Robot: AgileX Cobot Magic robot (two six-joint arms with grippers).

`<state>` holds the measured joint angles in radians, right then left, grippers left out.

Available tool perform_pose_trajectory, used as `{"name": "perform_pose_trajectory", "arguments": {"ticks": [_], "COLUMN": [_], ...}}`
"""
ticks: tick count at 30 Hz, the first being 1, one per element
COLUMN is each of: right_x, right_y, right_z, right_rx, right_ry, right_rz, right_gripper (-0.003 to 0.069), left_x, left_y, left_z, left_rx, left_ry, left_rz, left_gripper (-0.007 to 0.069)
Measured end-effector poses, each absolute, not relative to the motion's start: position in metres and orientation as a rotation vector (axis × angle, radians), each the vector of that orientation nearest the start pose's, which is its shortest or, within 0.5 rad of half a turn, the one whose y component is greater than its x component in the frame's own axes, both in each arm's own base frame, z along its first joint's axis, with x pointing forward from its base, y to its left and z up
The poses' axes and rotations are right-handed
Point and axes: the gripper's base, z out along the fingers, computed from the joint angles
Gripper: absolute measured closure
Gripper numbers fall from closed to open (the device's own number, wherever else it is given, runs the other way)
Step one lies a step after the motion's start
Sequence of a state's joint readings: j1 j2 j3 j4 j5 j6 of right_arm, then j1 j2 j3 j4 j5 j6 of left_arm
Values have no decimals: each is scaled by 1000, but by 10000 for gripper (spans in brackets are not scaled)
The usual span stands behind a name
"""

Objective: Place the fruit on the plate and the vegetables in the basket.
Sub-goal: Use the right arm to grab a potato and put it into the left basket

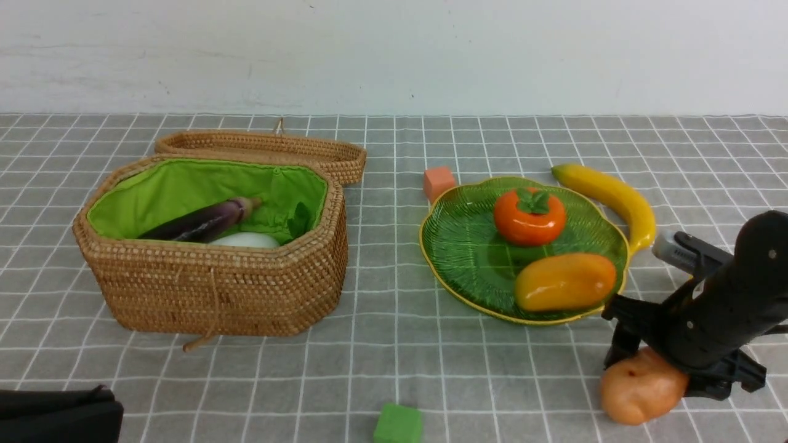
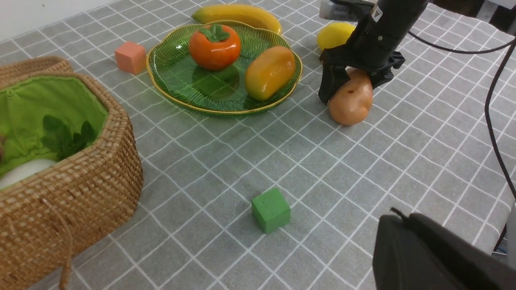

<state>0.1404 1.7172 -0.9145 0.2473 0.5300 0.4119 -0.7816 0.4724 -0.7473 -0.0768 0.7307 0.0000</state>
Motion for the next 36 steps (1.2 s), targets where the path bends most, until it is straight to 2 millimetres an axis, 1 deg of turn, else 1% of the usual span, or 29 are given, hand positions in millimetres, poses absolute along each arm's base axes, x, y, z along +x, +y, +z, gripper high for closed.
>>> {"name": "perform_pose_trajectory", "arguments": {"ticks": [1,4,5,6,7,8,10,11,13,14,15,16,17,18,19,20,21,22,23,25,26,27,28,29,30,31,33,36], "right_x": [310,311,311,312,312,312,312,312,318,320,326,328,334,340,347,350,356,367,375,385,391,400,404,405,414,415,420,418], "right_y": [56,58,59,60,63,66,80,82,127,131,164,177,195,217,235,244,264,292,307,328,338,350,355,356,365,365,368,366], "right_z": [166,174,180,194,214,227,259,266,315,323,346,349,362,370,369,370,371,367,362,355,347,333,327,329,313,312,304,306], "right_rx": [582,500,477,429,390,359,265,247,-25,-45,-220,-283,-363,-455,-521,-565,-633,-721,-775,-844,-865,-883,-886,-882,-882,-882,-889,-927], "right_ry": [2800,2837,2849,2862,2861,2857,2821,2806,2652,2620,2498,2463,2373,2289,2237,2202,2132,2044,1995,1920,1897,1886,1878,1866,1866,1866,1872,1900], "right_rz": [351,354,358,370,389,402,441,450,566,585,664,687,721,752,768,768,780,783,771,752,745,740,741,741,743,741,732,689], "right_gripper": [97,97,97,97,97,97,97,97,97,97,97,97,97,97,97,97,97,97,97,97,97,97,97,97,52,45,-8,-18], "left_x": [52,52,52,52,52,53,55,55,60,61,64,66,68,70,71,72,73,73,74,74,74,73,73,73,73,73,73,73], "left_y": [-58,-58,-58,-58,-58,-58,-56,-56,-50,-49,-45,-42,-40,-37,-34,-33,-31,-30,-29,-29,-29,-29,-29,-29,-30,-30,-30,-30], "left_z": [363,363,363,364,365,365,365,365,364,364,364,364,364,364,365,365,365,365,365,365,365,365,365,365,365,365,365,365], "left_rx": [735,734,732,729,719,707,654,638,524,518,451,411,370,336,288,276,252,230,225,217,215,212,211,210,206,206,206,206], "left_ry": [1842,1839,1835,1829,1827,1829,1850,1856,1892,1890,1904,1909,1916,1914,1915,1915,1914,1916,1916,1917,1918,1919,1921,1921,1924,1924,1925,1926], "left_rz": [-603,-604,-605,-606,-612,-614,-614,-619,-576,-557,-516,-493,-483,-449,-434,-426,-411,-399,-397,-401,-404,-408,-410,-412,-417,-416,-417,-418], "left_gripper": [637,637,637,637,637,636,635,635,634,634,634,634,634,634,634,634,634,632,632,631,631,631,631,631,631,631,631,631]}}
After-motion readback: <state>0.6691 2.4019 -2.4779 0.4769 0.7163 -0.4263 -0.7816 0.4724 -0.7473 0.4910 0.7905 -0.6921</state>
